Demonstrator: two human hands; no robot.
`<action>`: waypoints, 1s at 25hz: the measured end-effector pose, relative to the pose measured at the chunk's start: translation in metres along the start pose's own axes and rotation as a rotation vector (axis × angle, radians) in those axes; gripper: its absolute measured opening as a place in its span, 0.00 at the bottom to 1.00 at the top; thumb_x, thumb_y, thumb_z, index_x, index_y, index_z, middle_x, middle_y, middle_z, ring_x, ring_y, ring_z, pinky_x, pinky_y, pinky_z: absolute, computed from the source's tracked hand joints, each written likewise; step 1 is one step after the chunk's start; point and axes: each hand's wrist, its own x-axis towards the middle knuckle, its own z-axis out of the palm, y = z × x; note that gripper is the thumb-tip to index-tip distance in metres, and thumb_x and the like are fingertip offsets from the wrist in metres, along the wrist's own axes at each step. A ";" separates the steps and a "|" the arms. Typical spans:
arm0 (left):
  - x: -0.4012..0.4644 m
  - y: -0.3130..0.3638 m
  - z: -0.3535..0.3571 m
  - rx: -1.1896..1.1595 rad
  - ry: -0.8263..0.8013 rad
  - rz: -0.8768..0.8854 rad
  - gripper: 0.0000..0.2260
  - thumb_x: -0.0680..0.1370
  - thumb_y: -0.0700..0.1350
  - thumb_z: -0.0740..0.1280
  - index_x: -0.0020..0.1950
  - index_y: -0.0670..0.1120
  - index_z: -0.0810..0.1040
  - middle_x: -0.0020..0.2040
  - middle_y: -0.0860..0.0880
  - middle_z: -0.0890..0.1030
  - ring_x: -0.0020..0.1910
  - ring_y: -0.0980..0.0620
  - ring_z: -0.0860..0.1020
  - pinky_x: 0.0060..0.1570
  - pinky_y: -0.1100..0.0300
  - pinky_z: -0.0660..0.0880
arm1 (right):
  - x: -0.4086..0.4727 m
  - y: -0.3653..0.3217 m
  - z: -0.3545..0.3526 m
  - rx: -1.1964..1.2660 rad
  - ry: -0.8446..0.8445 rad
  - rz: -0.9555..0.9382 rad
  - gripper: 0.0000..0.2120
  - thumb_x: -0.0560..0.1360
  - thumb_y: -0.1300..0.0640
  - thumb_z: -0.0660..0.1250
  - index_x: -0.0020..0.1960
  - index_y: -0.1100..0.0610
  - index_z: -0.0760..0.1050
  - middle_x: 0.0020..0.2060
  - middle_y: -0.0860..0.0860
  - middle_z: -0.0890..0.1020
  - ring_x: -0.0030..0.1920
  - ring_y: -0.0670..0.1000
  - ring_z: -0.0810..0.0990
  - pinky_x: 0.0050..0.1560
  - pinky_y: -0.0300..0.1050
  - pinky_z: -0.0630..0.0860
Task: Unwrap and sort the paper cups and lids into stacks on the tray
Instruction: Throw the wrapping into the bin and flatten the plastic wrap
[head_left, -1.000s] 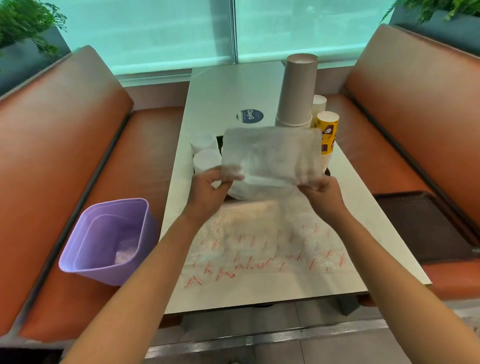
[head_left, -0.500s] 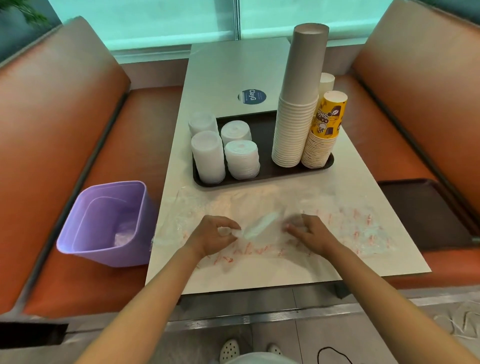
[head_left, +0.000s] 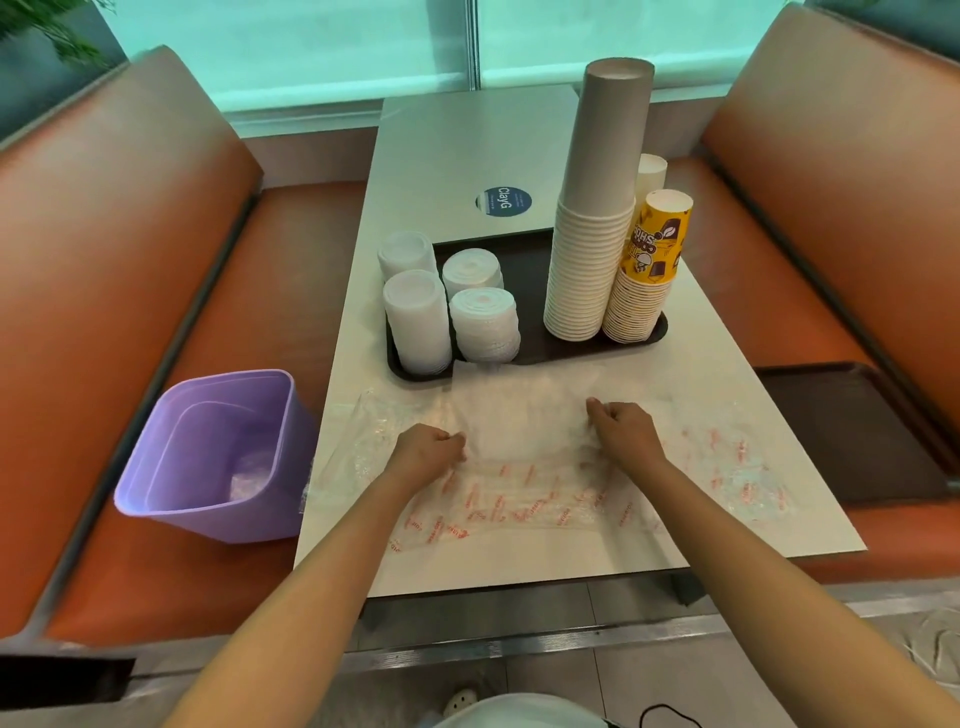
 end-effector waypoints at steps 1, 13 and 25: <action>0.000 0.002 0.000 0.003 0.006 -0.010 0.16 0.79 0.48 0.63 0.32 0.47 0.77 0.31 0.50 0.76 0.36 0.52 0.74 0.38 0.61 0.68 | 0.001 -0.001 0.000 -0.027 0.018 -0.002 0.19 0.80 0.47 0.57 0.38 0.59 0.72 0.34 0.53 0.76 0.41 0.56 0.75 0.41 0.45 0.68; -0.004 0.006 0.010 -0.078 0.080 -0.012 0.06 0.78 0.46 0.64 0.45 0.45 0.77 0.42 0.48 0.80 0.32 0.54 0.74 0.30 0.64 0.69 | -0.019 0.010 0.005 0.031 0.056 -0.082 0.21 0.78 0.55 0.63 0.70 0.56 0.63 0.37 0.53 0.77 0.42 0.53 0.76 0.47 0.47 0.72; -0.029 0.027 0.048 0.510 0.211 0.827 0.19 0.76 0.47 0.66 0.67 0.48 0.72 0.65 0.47 0.71 0.63 0.47 0.70 0.62 0.54 0.64 | -0.008 0.004 0.009 -0.248 0.084 -0.024 0.25 0.77 0.54 0.63 0.72 0.53 0.60 0.52 0.56 0.79 0.51 0.57 0.78 0.45 0.46 0.72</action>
